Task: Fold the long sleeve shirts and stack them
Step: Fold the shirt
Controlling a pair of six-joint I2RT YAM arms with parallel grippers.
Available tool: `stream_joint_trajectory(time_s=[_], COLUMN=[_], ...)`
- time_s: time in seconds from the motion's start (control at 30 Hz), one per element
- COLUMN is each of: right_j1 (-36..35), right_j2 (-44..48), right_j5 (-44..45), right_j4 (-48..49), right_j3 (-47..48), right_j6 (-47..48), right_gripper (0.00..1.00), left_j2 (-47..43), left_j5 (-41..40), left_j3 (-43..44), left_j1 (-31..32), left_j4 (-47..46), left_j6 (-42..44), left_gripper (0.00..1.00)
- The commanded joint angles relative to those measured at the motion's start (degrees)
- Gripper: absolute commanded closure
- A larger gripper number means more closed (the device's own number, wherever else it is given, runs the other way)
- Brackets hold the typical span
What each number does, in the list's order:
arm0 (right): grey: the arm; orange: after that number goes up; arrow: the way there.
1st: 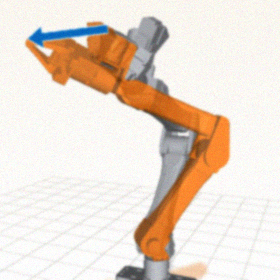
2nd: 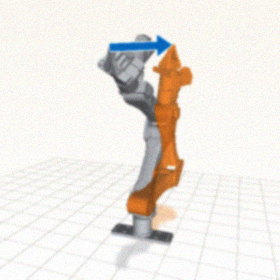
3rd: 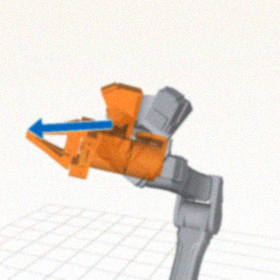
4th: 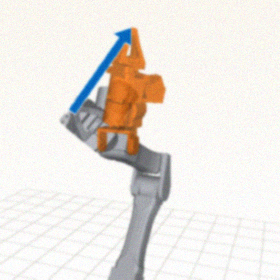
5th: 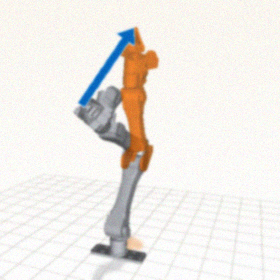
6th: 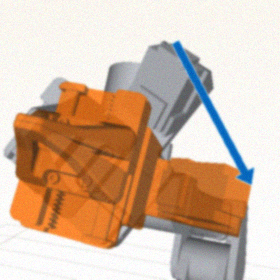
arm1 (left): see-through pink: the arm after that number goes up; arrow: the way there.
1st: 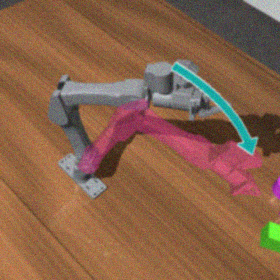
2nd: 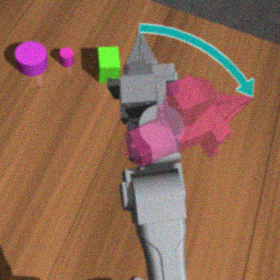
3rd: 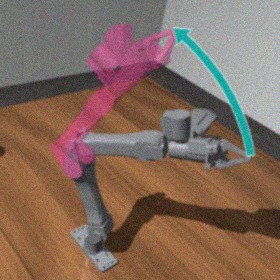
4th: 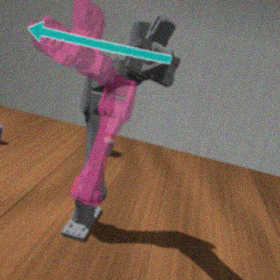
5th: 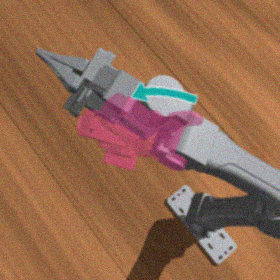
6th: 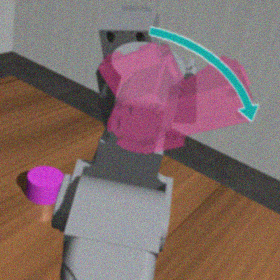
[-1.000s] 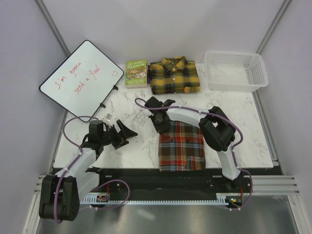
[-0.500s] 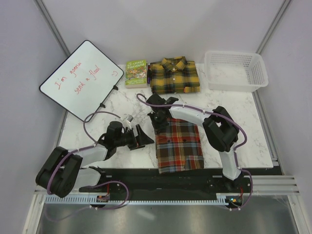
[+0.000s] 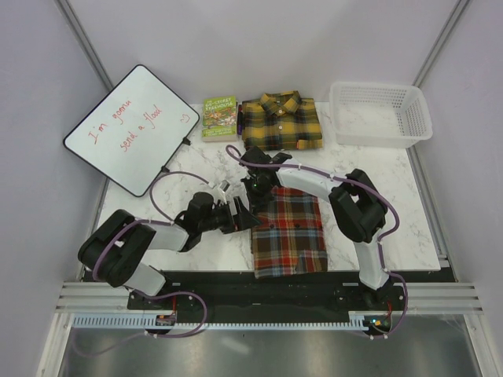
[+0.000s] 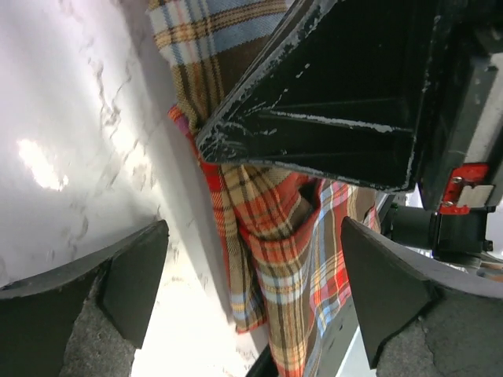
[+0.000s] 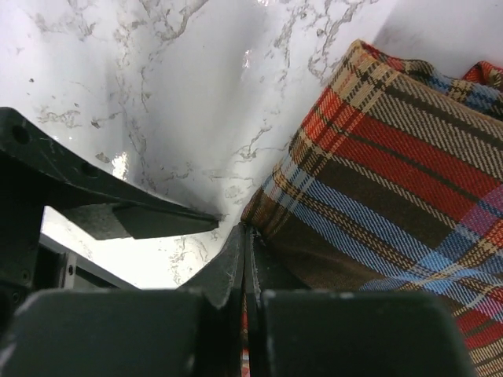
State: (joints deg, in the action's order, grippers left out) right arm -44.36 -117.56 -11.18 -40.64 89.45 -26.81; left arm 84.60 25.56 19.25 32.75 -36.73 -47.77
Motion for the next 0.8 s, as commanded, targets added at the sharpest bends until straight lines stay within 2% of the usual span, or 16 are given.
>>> stream_joint_trajectory(time_s=[0.0, 0.37, 0.77], right_j1=[1.4, 3.3, 4.8], right_j2=[3.5, 4.2, 3.7], right_j5=[-3.0, -5.6, -9.2], right_j4=[2.3, 2.8, 3.6], right_j3=[2.9, 3.6, 2.8], right_j6=[-2.5, -4.7, -7.8], right_gripper=[1.00, 1.00, 1.00], left_j2=[3.5, 12.2, 16.4], left_j5=[-2.9, -1.3, -4.8], left_j3=[1.8, 5.4, 7.6], left_j1=[0.7, 3.2, 5.2], left_j4=[-5.9, -12.3, -16.3], left_j6=[0.0, -2.5, -4.7], left_gripper=[0.04, 0.28, 0.35])
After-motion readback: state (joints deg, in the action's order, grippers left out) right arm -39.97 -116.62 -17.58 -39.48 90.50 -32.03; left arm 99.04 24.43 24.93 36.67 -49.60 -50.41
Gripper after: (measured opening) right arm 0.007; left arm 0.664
